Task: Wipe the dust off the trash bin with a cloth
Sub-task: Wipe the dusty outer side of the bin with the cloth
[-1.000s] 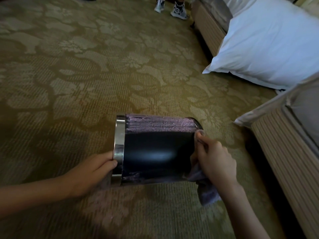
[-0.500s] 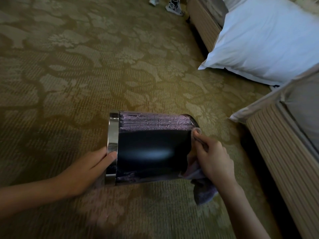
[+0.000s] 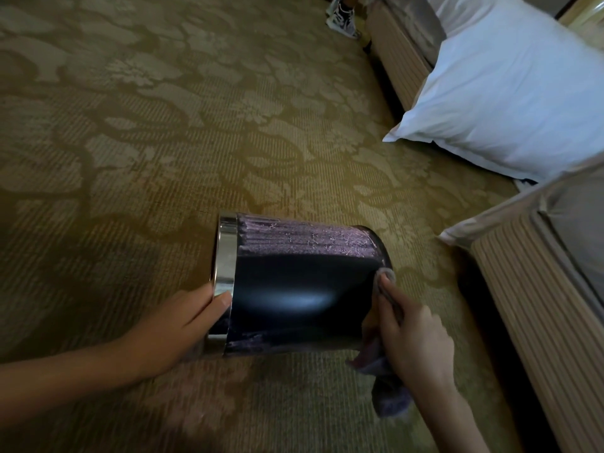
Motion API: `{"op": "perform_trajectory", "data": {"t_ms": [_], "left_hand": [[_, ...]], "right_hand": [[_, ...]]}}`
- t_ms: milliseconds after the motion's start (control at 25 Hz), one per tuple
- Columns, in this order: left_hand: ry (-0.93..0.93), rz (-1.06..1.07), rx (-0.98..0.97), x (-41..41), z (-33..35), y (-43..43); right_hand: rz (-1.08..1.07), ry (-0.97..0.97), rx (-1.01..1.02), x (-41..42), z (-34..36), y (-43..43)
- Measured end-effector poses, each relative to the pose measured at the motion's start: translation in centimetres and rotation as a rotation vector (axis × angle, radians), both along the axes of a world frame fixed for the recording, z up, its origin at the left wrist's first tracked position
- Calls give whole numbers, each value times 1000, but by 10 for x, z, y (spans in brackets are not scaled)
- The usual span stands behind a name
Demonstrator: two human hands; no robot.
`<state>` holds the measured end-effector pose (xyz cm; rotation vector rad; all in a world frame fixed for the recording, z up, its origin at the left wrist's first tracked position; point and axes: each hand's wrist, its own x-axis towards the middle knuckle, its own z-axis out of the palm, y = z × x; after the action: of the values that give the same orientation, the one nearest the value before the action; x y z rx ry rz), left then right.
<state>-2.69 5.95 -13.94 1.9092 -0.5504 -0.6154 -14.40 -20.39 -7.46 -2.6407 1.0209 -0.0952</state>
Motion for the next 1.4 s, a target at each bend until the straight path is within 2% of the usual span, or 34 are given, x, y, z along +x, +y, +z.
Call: {"op": "perform_trajectory", "data": {"t_ms": [320, 400, 520, 600, 680, 800, 880, 1000, 1080, 1320, 1400], "left_hand": [[-28, -28, -27, 5, 6, 1], [-39, -32, -16, 5, 6, 1], [-15, -41, -43, 6, 0, 2], [-16, -66, -69, 7, -2, 4], [-43, -82, -74, 8, -3, 5], [-31, -99, -67, 6, -4, 7], [-41, -97, -34, 4, -4, 8], [-59, -68, -20, 5, -4, 7], [-88, -66, -13, 2, 0, 4], [-170, -66, 99, 3, -7, 5], [-175, -108, 75, 4, -5, 5]], "right_hand": [[45, 38, -40, 44, 16, 6], [156, 55, -100, 51, 18, 34], [456, 31, -193, 68, 8, 89], [592, 14, -164, 78, 3, 117], [623, 19, -121, 82, 3, 124], [627, -11, -165, 76, 9, 115], [550, 19, -215, 69, 11, 91], [213, 104, -181, 45, 18, 22], [46, 78, -134, 28, 21, -10], [73, 63, -129, 40, 18, 4], [195, 102, -161, 51, 20, 27]]}}
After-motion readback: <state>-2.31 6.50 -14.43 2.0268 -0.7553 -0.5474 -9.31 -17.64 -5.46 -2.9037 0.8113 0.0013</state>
